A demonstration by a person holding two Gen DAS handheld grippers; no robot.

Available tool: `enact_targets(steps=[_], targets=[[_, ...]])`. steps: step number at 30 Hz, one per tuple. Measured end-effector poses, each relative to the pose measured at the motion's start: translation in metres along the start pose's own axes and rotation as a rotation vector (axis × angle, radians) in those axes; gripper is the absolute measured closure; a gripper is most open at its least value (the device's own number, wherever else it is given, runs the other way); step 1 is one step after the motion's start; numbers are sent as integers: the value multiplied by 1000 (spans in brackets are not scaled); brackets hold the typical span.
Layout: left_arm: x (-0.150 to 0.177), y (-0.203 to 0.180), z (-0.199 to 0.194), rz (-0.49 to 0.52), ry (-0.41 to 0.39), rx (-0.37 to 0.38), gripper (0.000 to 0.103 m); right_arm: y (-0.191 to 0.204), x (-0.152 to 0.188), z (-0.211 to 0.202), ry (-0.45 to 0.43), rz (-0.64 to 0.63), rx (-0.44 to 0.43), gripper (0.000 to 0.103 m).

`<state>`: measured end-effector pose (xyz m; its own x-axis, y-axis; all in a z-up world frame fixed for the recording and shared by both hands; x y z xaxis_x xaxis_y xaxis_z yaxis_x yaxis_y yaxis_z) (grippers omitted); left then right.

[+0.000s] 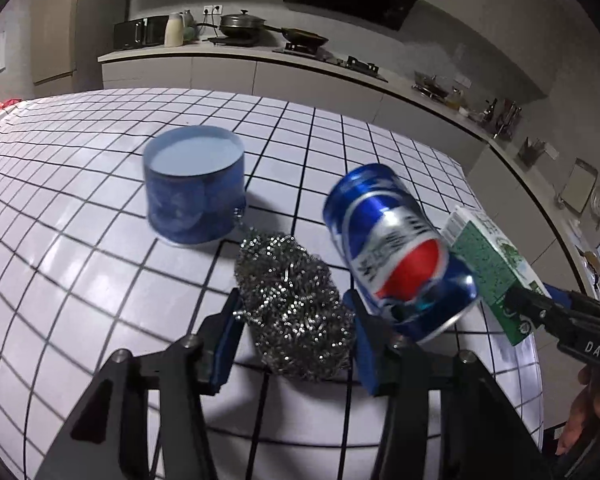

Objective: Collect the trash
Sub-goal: 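Grasp the steel scrubber with the left gripper while the right gripper grasps the milk carton, then carry scrubber and carton over the black bin and open both grippers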

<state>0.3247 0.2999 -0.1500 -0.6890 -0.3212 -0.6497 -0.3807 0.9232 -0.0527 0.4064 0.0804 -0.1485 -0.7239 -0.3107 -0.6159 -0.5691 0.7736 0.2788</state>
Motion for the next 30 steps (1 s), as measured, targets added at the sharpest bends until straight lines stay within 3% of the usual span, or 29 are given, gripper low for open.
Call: enact_targets(steps=[9, 17, 30], targets=[[10, 8, -18, -10, -12, -33, 54, 6, 21, -31, -17, -19, -15, 48], [27, -2, -59, 3, -56, -39, 54, 7, 40, -71, -38, -34, -21, 48], [81, -57, -123, 31, -71, 7, 54, -3, 97, -153, -72, -41, -37, 48]])
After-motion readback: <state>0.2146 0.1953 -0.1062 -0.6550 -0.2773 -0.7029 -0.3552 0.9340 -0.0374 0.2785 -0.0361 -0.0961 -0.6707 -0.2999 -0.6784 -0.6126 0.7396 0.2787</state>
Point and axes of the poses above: each gripper's, at about its wrist camera, not at the fingertips, and z roughly the way its jaws point, y to its left, x to its underside, the point moved 6 cm from there along z, roughly the way its jaws point, and after that the axes turned 12 degrees about -x, right-handed, at the moved point
